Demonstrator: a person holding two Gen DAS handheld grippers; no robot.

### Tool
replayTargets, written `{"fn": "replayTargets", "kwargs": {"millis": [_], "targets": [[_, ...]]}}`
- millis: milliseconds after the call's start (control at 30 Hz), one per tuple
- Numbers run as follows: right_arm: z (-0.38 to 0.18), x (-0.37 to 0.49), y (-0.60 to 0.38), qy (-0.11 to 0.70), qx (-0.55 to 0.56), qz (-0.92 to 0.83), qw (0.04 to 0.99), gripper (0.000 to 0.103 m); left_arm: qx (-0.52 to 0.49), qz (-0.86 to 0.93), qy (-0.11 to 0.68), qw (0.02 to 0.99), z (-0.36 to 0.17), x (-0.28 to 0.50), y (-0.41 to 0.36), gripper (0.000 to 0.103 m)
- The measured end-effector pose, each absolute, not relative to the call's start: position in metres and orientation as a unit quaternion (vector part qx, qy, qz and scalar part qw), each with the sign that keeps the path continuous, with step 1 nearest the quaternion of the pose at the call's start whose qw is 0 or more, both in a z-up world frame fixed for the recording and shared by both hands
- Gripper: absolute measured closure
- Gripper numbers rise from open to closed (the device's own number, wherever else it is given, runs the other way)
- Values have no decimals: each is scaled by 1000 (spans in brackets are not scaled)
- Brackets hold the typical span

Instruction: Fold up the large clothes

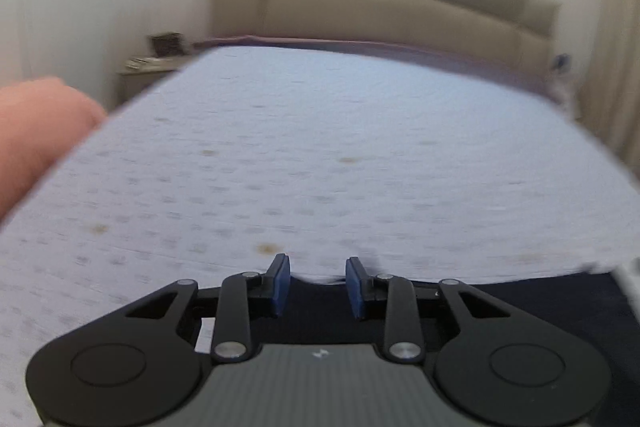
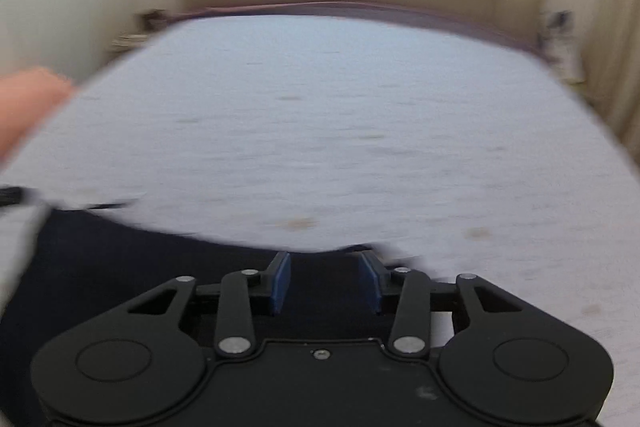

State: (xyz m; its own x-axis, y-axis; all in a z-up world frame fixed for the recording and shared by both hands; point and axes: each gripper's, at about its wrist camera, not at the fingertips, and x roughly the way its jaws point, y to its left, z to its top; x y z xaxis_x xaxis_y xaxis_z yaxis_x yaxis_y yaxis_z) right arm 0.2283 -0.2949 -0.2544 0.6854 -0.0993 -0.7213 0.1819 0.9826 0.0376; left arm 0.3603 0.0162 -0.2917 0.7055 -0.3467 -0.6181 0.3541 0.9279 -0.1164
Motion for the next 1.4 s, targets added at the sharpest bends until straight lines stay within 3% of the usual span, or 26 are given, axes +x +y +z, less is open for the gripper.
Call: {"fn": "replayTargets", "kwargs": {"millis": [33,67,300,367,533,567,733,900,1033,1133,1200,1267,1400], "targets": [[-257,229,-278,396,57,-53,915,80,-1,-214,344,914,-292,355,9,72],[-262,230,-263,400,54,-40,914,91,-3,-237,354,905,-295,348,0,75],[-356,263,-231,472,72,-65,876,94,30,-234,413,880,-372,328,-41,82],[-364,267,-232,466,71,-67,879,102,-7,-239,423,874,-385,336,-33,82],[-353,269,-233,483,63,-62,871,103,-36,-233,443,865,-373,340,-19,85],[-342,266,-232,481,65,-61,872,94,-33,-231,439,868,-366,334,-14,85],[-294,213,-203,455,82,-28,886,94,-30,-225,424,877,-335,282,25,79],[-344,198,-185,513,70,-43,854,95,-20,-170,474,864,-348,228,64,80],[-355,209,-183,499,51,-46,864,98,-73,-132,495,856,-349,202,103,79],[-348,210,-184,509,58,-51,857,97,-112,-99,493,857,-342,193,129,64],[-335,203,-183,507,73,-51,857,94,-143,-82,496,852,-339,188,143,44],[-325,196,-184,500,78,-51,861,94,-167,-69,504,845,-341,185,152,37],[-340,186,-177,510,58,-50,857,94,-256,-71,524,810,-361,166,174,35]]}}
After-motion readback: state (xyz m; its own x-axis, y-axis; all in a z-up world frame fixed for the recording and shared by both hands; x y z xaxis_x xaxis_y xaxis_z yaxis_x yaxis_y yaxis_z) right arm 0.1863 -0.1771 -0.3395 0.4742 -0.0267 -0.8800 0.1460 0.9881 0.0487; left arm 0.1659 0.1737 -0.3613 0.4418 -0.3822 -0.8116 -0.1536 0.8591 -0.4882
